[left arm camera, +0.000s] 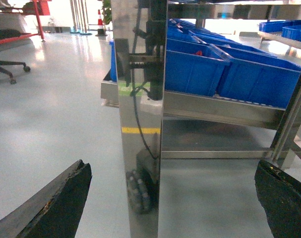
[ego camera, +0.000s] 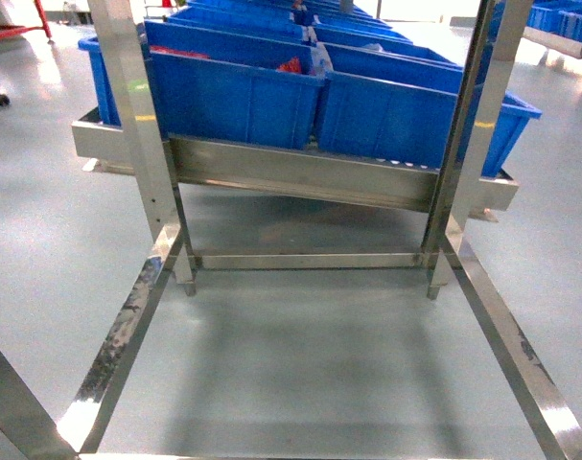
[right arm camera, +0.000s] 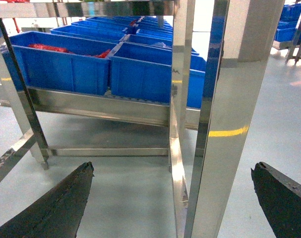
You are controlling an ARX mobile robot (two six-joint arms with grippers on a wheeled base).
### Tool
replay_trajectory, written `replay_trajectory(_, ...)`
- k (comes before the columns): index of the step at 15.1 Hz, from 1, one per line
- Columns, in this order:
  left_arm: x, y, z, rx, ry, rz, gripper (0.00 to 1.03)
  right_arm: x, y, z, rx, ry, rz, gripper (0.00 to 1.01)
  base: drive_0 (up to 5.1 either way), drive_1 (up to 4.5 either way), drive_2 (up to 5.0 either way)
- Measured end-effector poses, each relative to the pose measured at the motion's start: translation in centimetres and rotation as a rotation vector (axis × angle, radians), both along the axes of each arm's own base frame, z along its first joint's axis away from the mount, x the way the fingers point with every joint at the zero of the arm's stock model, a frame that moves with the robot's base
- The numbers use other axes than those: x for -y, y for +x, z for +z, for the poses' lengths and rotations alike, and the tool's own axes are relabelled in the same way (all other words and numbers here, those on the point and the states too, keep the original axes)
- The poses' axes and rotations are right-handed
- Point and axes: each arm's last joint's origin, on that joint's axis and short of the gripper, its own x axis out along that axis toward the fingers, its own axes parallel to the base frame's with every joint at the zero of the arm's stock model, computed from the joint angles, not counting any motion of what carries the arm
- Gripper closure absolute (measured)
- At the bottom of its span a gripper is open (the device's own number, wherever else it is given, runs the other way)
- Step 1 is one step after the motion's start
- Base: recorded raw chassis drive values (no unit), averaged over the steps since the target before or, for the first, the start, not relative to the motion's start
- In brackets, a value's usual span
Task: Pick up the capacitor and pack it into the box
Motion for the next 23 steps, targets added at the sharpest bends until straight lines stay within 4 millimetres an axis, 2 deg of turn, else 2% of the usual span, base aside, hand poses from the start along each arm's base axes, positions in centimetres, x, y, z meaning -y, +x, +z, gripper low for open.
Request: replay_trajectory(23,0.0,0.0,0.0,0.0,0.0,0.0,0.05,0.0,0.0,0.0,0.0,0.0,0.0,0.03,0.0,0.0,0.0)
